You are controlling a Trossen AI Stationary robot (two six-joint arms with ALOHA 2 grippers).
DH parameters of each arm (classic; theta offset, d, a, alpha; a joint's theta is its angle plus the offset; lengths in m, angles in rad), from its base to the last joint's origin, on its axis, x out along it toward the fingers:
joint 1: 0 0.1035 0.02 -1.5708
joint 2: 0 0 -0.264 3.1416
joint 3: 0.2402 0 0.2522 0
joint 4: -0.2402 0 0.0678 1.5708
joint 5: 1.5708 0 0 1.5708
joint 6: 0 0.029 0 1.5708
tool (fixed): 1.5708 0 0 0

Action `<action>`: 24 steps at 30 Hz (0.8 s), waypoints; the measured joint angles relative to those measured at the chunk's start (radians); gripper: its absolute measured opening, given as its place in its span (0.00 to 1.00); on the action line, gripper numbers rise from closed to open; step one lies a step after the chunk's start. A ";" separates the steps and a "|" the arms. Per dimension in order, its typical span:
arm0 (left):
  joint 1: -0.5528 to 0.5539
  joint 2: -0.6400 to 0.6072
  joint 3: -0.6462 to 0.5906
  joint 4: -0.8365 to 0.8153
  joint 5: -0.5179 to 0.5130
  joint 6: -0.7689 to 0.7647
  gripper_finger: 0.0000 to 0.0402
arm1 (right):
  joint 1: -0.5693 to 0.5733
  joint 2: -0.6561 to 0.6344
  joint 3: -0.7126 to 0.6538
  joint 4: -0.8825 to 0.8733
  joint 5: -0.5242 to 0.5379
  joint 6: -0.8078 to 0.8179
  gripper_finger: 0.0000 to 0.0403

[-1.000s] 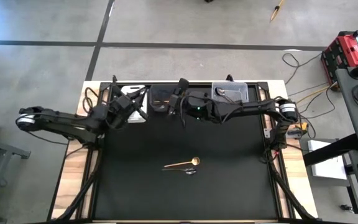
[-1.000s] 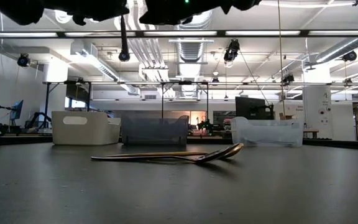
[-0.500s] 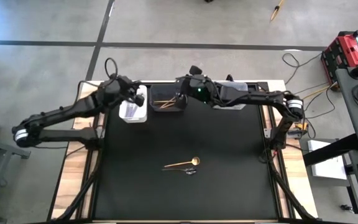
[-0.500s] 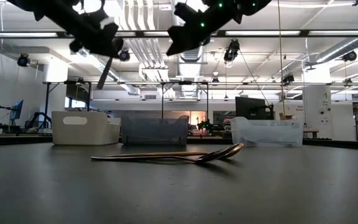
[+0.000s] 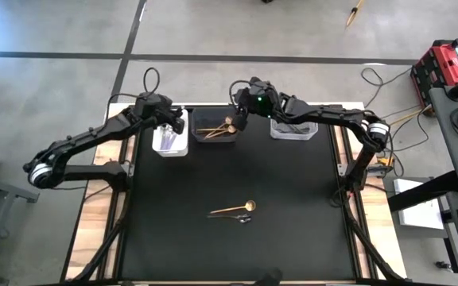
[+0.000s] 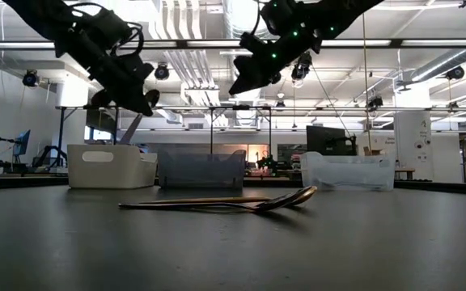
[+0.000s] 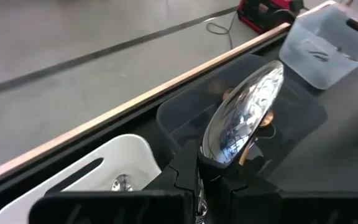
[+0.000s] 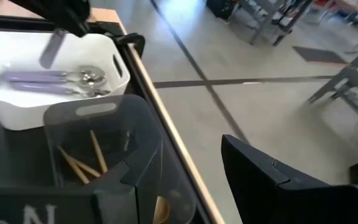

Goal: Sort silverware by color (type)
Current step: Put the purple spoon into the white bin

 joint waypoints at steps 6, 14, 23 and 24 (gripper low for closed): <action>0.027 0.047 -0.001 -0.027 0.040 -0.023 0.00 | -0.018 0.000 -0.005 -0.007 -0.045 0.010 0.39; 0.039 0.133 -0.001 -0.029 0.042 -0.038 0.00 | -0.017 0.000 -0.005 -0.017 -0.046 0.009 0.39; 0.049 0.182 -0.002 -0.040 0.039 -0.057 0.00 | -0.019 0.000 -0.007 -0.038 -0.045 0.010 0.38; 0.049 0.186 -0.002 -0.039 0.039 -0.058 0.00 | -0.019 0.000 -0.007 -0.038 -0.045 0.010 0.38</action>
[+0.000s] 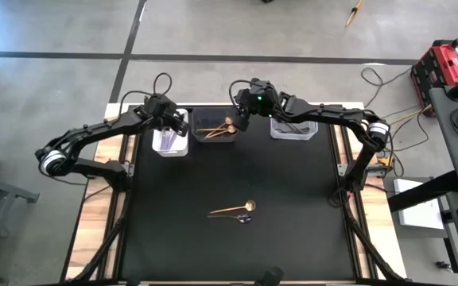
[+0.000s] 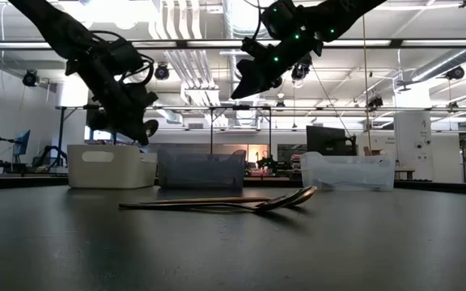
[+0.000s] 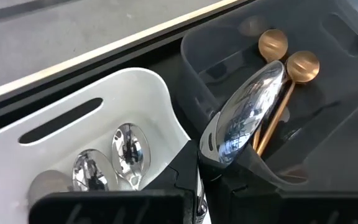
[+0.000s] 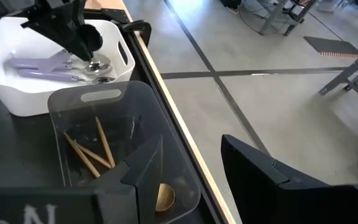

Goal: Sort silverware by color (type)
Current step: Put the purple spoon into the white bin

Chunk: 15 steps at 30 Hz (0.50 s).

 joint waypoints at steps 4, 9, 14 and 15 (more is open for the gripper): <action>0.001 0.010 0.000 0.000 -0.005 -0.016 0.00 | 0.000 0.000 0.000 0.000 0.000 0.000 0.39; 0.005 0.012 0.000 -0.024 -0.033 -0.049 0.00 | 0.000 0.000 0.000 -0.001 0.000 0.000 0.39; 0.006 0.013 0.000 -0.065 -0.060 -0.070 0.00 | 0.000 0.000 0.000 0.000 0.000 0.000 0.39; 0.006 0.013 0.000 -0.066 -0.060 -0.076 0.00 | 0.000 0.000 0.000 0.000 0.000 0.002 0.39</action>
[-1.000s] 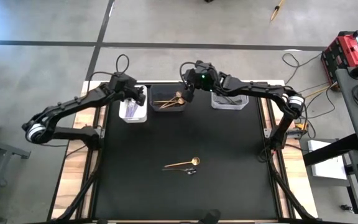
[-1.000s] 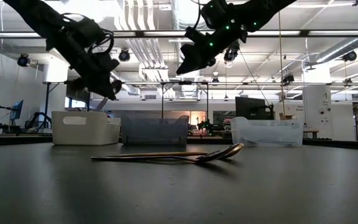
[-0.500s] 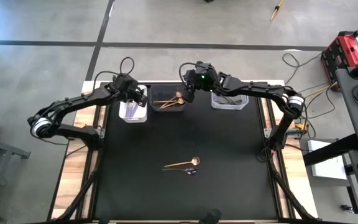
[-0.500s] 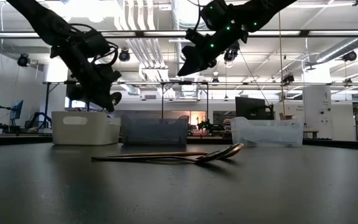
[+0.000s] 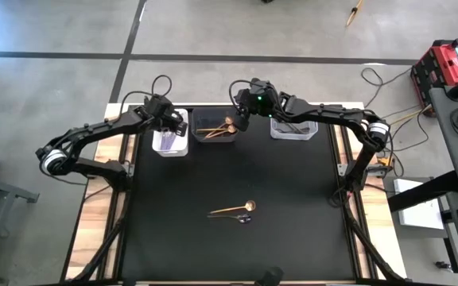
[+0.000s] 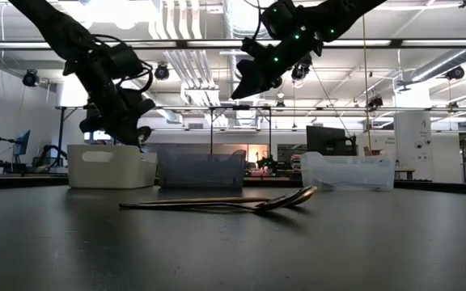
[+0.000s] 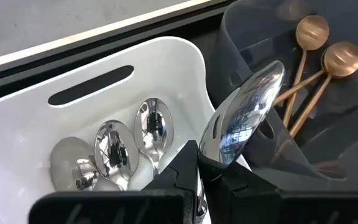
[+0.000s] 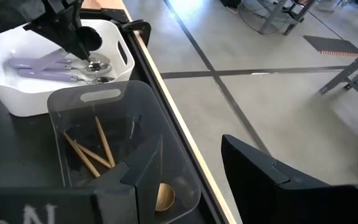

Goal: Sort silverware by color (type)
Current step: Put the purple spoon into the white bin

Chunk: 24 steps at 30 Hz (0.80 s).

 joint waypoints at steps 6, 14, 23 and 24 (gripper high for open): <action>0.000 0.003 0.000 -0.015 -0.057 -0.020 0.00 | 0.000 0.000 0.000 -0.001 0.000 0.013 0.39; 0.000 0.003 0.000 -0.035 -0.107 -0.024 0.00 | 0.000 0.000 0.000 -0.003 0.000 0.018 0.39; 0.000 0.003 0.000 -0.039 -0.108 -0.036 0.00 | 0.000 0.000 0.000 -0.006 0.000 0.024 0.39; 0.000 0.003 0.000 -0.039 -0.108 -0.036 0.00 | 0.000 0.000 0.000 -0.006 0.000 0.024 0.39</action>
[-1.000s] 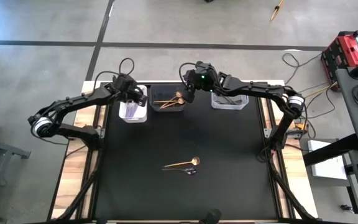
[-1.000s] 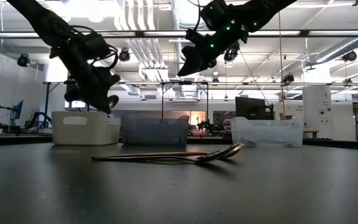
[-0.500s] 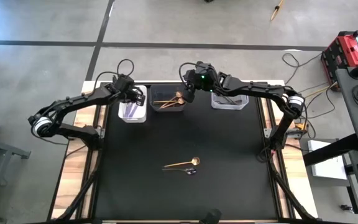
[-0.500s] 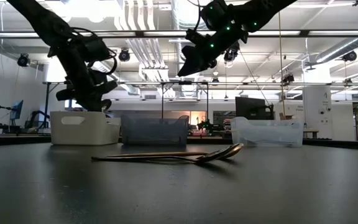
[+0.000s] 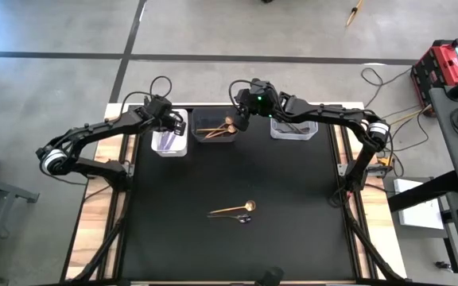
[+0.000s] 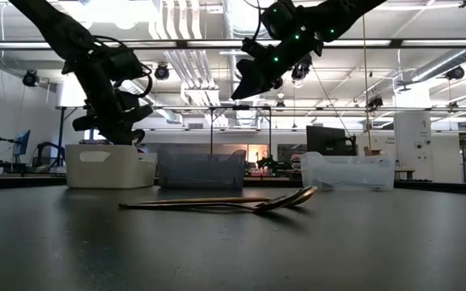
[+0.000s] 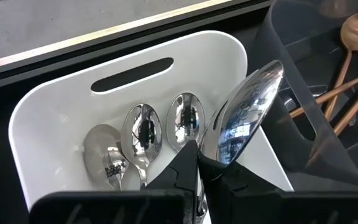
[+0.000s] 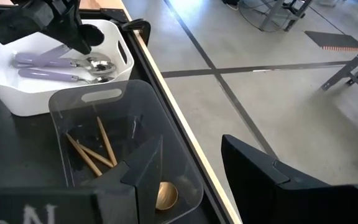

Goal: Sort silverware by color (type)
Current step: Put the purple spoon into the white bin

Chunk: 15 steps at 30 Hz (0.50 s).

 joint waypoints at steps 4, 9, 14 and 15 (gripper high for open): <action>0.000 0.000 0.000 0.000 0.000 -0.003 0.00 | 0.000 0.000 0.000 0.000 0.000 0.000 0.39; 0.000 0.000 0.000 0.001 -0.001 -0.004 0.04 | 0.000 0.000 0.000 0.000 0.000 0.000 0.39; 0.000 0.000 0.000 0.004 -0.025 -0.004 0.12 | 0.000 0.000 0.000 0.000 0.000 0.000 0.39; 0.000 0.000 0.000 0.004 -0.025 -0.004 0.13 | 0.000 0.000 0.000 -0.001 0.000 0.000 0.39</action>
